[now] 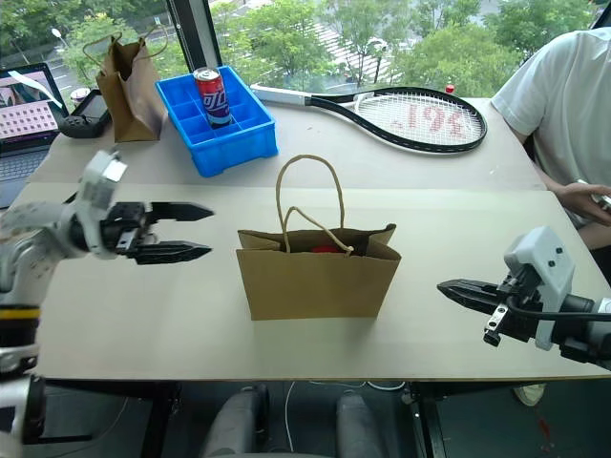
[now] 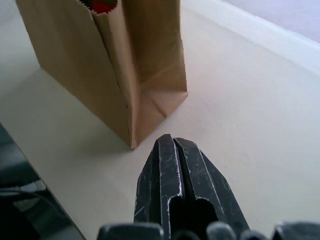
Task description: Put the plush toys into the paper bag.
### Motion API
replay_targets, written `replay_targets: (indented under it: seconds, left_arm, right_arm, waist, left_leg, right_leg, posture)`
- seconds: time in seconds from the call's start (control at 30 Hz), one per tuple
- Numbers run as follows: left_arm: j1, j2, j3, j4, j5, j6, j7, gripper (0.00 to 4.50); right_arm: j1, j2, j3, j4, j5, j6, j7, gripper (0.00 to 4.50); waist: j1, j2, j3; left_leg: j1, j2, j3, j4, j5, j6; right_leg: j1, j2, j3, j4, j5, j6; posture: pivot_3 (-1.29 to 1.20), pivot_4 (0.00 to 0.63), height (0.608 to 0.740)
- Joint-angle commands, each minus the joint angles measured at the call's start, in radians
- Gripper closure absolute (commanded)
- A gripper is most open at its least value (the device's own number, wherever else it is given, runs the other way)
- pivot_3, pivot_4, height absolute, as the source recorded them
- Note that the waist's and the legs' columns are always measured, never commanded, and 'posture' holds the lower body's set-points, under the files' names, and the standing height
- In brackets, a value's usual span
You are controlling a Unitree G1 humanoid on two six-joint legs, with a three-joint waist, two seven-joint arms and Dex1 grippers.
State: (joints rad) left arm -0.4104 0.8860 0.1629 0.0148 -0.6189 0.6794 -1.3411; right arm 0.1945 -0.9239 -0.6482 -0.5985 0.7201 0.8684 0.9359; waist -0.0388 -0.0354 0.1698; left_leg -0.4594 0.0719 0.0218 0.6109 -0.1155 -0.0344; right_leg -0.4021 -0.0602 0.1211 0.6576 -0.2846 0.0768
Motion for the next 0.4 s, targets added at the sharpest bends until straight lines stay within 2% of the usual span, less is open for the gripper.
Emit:
replay_targets:
  seconds: [0.03, 0.07, 0.13, 0.17, 0.2, 0.37, 0.4]
  left_arm:
    - [0.111, -0.016, 0.073, -0.098, 0.031, -0.070, 0.102, 0.00]
    - [0.134, -0.022, 0.074, -0.116, 0.048, -0.071, 0.144, 0.00]
    - [0.175, -0.034, 0.079, -0.140, 0.069, -0.081, 0.195, 0.00]
    - [0.195, -0.039, 0.084, -0.149, 0.071, -0.088, 0.210, 0.00]
    - [0.222, -0.044, 0.092, -0.159, 0.072, -0.099, 0.217, 0.00]
    - [0.280, -0.075, 0.095, -0.176, 0.101, -0.173, 0.269, 0.00]
    - [0.282, -0.078, 0.092, -0.175, 0.105, -0.185, 0.273, 0.00]
  right_arm:
    - [0.001, 0.032, -0.020, 0.010, -0.017, -0.086, -0.008, 3.50]
    - [0.003, 0.041, -0.015, 0.015, -0.018, -0.097, -0.009, 3.09]
    - [0.005, 0.057, -0.008, 0.025, -0.023, -0.121, -0.012, 2.58]
    - [0.007, 0.064, -0.005, 0.030, -0.027, -0.134, -0.014, 2.07]
    - [0.011, 0.074, -0.003, 0.034, -0.036, -0.152, -0.018, 1.89]
    - [0.024, 0.093, 0.024, 0.039, -0.074, -0.204, -0.032, 0.12]
    - [0.025, 0.094, 0.030, 0.040, -0.077, -0.208, -0.035, 0.02]
  waist:
    - [0.002, 0.000, 0.000]
    - [0.004, 0.000, 0.000]
    - [0.006, 0.000, 0.000]
    - [0.006, 0.000, 0.000]
    - [0.005, 0.000, 0.000]
    - [0.001, 0.000, 0.000]
    - [0.001, 0.000, 0.000]
  left_leg:
    - [0.000, 0.000, 0.000, 0.000, 0.000, 0.000]
    - [0.000, 0.000, 0.000, 0.000, 0.000, 0.000]
    - [0.000, 0.000, 0.000, 0.000, 0.000, 0.000]
    - [0.000, 0.000, 0.000, 0.000, 0.000, 0.000]
    - [0.000, 0.000, 0.000, 0.000, 0.000, 0.000]
    - [0.000, 0.000, 0.000, -0.001, 0.000, 0.000]
    - [0.000, 0.000, 0.000, -0.001, 0.000, 0.000]
  right_leg:
    - [0.000, 0.000, 0.000, 0.000, 0.000, 0.000]
    - [0.000, 0.000, 0.000, 0.000, 0.000, 0.000]
    - [0.000, 0.000, 0.000, -0.001, -0.001, -0.002]
    - [0.000, 0.000, 0.000, 0.000, -0.001, -0.003]
    - [0.000, 0.000, 0.000, -0.001, -0.001, -0.003]
    - [0.000, 0.000, 0.000, 0.000, -0.001, -0.003]
    - [0.000, 0.000, 0.000, 0.000, -0.001, -0.003]
  posture:
    - [0.00, 0.150, 0.740]
    - [0.00, 0.150, 0.740]
    - [0.00, 0.150, 0.740]
    - [0.00, 0.150, 0.740]
    - [0.00, 0.150, 0.740]
    - [0.00, 0.150, 0.740]
    - [0.00, 0.150, 0.740]
